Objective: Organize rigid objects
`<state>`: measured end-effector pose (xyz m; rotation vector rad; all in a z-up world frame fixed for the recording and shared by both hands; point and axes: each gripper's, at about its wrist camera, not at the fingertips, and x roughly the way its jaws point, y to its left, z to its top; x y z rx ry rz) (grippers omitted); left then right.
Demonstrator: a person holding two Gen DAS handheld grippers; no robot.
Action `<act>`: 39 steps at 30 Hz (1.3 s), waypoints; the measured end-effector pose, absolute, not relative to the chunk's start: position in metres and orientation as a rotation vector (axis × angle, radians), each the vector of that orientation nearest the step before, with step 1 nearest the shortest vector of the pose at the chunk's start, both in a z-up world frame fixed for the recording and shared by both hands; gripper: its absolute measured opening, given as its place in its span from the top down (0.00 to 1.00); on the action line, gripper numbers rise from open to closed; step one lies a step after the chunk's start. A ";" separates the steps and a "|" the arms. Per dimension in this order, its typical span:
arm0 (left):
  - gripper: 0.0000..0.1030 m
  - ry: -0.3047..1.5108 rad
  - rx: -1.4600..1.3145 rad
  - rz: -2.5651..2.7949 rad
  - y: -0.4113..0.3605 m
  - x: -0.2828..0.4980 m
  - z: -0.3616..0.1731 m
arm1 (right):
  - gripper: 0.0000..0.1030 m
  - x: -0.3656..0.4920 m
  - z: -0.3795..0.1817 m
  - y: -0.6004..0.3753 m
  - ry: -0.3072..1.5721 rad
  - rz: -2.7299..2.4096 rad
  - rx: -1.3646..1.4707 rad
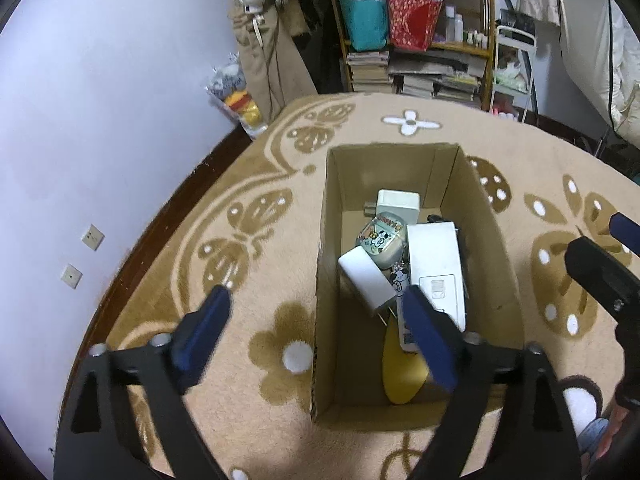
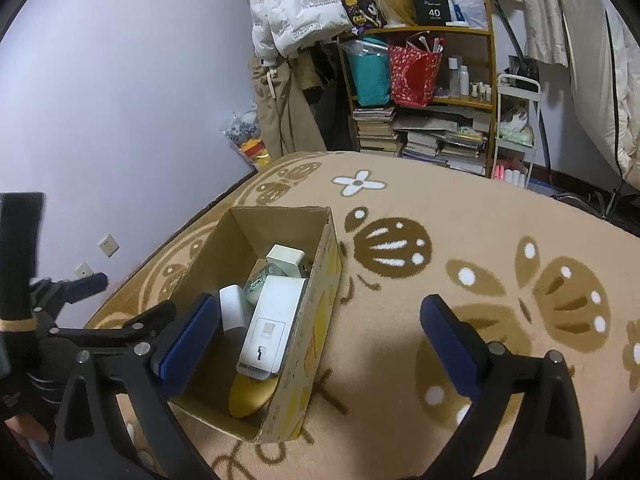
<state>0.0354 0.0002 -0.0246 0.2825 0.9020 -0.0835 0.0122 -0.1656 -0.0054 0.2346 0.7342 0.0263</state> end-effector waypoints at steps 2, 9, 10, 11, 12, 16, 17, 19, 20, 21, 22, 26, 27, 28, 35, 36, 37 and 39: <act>0.07 0.869 0.258 -0.098 0.004 0.029 -0.017 | 0.00 0.007 -0.001 -0.168 0.719 0.023 0.240; 0.03 0.787 0.252 -0.120 0.004 0.003 0.010 | 0.00 -0.013 0.015 -0.175 0.681 0.025 0.225; 0.03 0.782 0.256 -0.120 0.005 0.001 0.012 | 0.00 -0.016 0.018 -0.175 0.675 0.026 0.223; 0.03 0.776 0.257 -0.121 0.005 -0.002 0.014 | 0.00 -0.019 0.021 -0.176 0.669 0.025 0.220; 0.02 0.765 0.256 -0.128 0.005 -0.006 0.018 | 0.00 -0.022 0.024 -0.176 0.663 0.023 0.217; 0.02 0.736 0.270 -0.134 0.004 -0.022 0.026 | 0.00 -0.037 0.033 -0.178 0.636 0.016 0.207; 0.02 0.726 0.273 -0.138 0.004 -0.026 0.028 | 0.00 -0.040 0.035 -0.179 0.633 0.020 0.216; 0.02 0.710 0.274 -0.148 0.003 -0.034 0.031 | 0.00 -0.046 0.038 -0.180 0.632 0.026 0.229; 0.02 0.703 0.275 -0.151 0.003 -0.038 0.033 | 0.00 -0.050 0.040 -0.180 0.628 0.025 0.231; 0.02 0.693 0.277 -0.151 0.003 -0.043 0.035 | 0.00 -0.053 0.041 -0.181 0.623 0.024 0.229; 0.03 0.687 0.279 -0.149 0.003 -0.046 0.036 | 0.00 -0.058 0.043 -0.181 0.615 0.021 0.223; 0.03 0.660 0.283 -0.143 0.005 -0.063 0.043 | 0.00 -0.073 0.047 -0.180 0.590 0.015 0.212; 0.03 0.652 0.280 -0.142 0.005 -0.068 0.045 | 0.00 -0.077 0.047 -0.180 0.582 0.013 0.215; 0.03 0.647 0.277 -0.143 0.006 -0.071 0.047 | 0.00 -0.081 0.048 -0.180 0.576 0.012 0.217; 0.03 0.608 0.259 -0.141 0.009 -0.091 0.054 | 0.00 -0.101 0.040 -0.182 0.529 0.001 0.234; 0.02 0.603 0.260 -0.140 0.008 -0.093 0.054 | 0.00 -0.102 0.039 -0.182 0.524 0.002 0.240; 0.03 0.599 0.261 -0.140 0.007 -0.096 0.054 | 0.00 -0.104 0.038 -0.183 0.518 0.002 0.248; 0.02 0.597 0.258 -0.144 0.007 -0.098 0.054 | 0.00 -0.105 0.037 -0.185 0.511 0.002 0.259</act>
